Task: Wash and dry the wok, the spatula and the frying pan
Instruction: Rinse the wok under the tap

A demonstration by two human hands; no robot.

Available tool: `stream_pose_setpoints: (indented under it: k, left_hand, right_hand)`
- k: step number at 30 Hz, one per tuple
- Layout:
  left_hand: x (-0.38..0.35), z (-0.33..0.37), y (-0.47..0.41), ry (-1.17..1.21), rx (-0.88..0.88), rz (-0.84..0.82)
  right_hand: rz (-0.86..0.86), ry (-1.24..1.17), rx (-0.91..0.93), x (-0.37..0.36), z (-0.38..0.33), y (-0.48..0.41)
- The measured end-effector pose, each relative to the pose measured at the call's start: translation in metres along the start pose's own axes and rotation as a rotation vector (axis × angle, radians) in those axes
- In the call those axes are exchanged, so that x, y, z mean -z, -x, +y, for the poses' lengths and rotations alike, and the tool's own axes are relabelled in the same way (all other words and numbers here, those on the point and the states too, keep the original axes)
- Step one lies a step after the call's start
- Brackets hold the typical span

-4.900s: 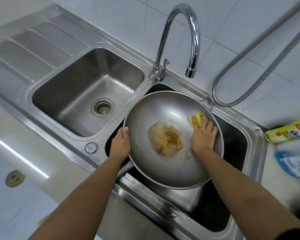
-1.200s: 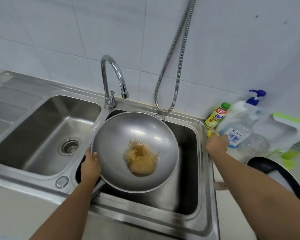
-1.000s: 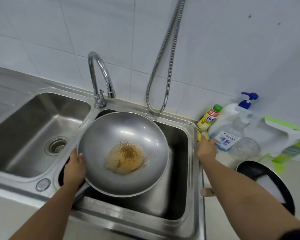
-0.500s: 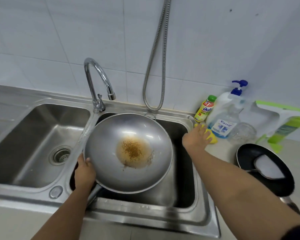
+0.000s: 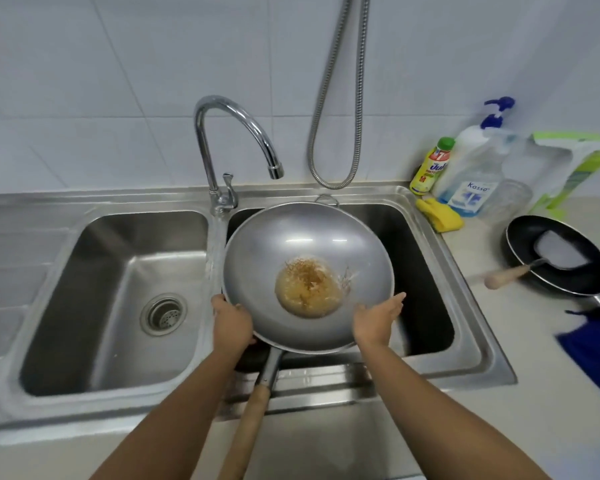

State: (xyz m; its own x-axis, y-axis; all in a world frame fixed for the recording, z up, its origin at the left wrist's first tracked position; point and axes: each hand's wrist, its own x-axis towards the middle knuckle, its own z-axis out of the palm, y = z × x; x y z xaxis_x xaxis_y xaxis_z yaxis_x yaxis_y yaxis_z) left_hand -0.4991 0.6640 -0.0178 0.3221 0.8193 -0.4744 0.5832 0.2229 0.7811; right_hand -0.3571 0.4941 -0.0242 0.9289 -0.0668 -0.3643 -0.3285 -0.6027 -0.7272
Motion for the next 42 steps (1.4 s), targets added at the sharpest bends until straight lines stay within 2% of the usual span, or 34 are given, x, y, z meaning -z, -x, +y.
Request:
stream_pose_setpoints:
  k: [5, 7, 10, 12, 14, 22, 25, 29, 31, 34, 36, 42]
  left_hand:
    - [0.024, 0.009, -0.021, -0.194, -0.013, -0.143]
    - [0.036, 0.013, -0.036, -0.297, -0.052, -0.160]
    - [0.053, 0.024, -0.062, -0.627, -0.260, -0.059]
    - [0.059, 0.033, -0.083, -0.698, -0.327, -0.038]
    - [0.059, 0.043, -0.102, -0.703, -0.352, -0.096]
    - [0.046, 0.077, -0.168, -0.619, -0.378, -0.243]
    - [0.045, 0.083, -0.163, -0.679, -0.393, -0.234]
    - [0.034, 0.083, -0.163, -0.530, -0.356, -0.228]
    - [0.025, 0.084, -0.163, -0.424, -0.314, -0.249]
    - [0.011, 0.083, -0.160, -0.336, -0.284, -0.274]
    - [0.004, 0.078, -0.149, -0.297, -0.253, -0.287]
    - [-0.039, 0.054, -0.121, 0.044, -0.110, -0.360]
  right_hand:
    - [0.008, -0.038, -0.223, -0.008, 0.016, 0.001]
    - [0.003, -0.049, -0.211, -0.011, 0.019, 0.001]
    - [0.026, -0.082, -0.203, -0.010, 0.017, -0.001]
    - [0.029, -0.084, -0.204, -0.012, 0.018, -0.001]
    - [0.032, -0.098, -0.209, -0.013, 0.019, -0.001]
    - [0.051, -0.158, -0.224, -0.004, 0.006, 0.009]
    - [0.085, -0.247, -0.194, 0.001, 0.003, 0.015]
    - [0.127, -0.363, -0.124, 0.015, -0.009, 0.019]
    - [0.096, -0.416, -0.060, 0.029, -0.019, 0.020]
    - [0.035, -0.372, 0.066, 0.051, -0.035, 0.019]
    - [0.070, -0.350, 0.132, 0.064, -0.046, 0.020]
    - [0.185, -0.405, 0.385, 0.099, -0.094, 0.036]
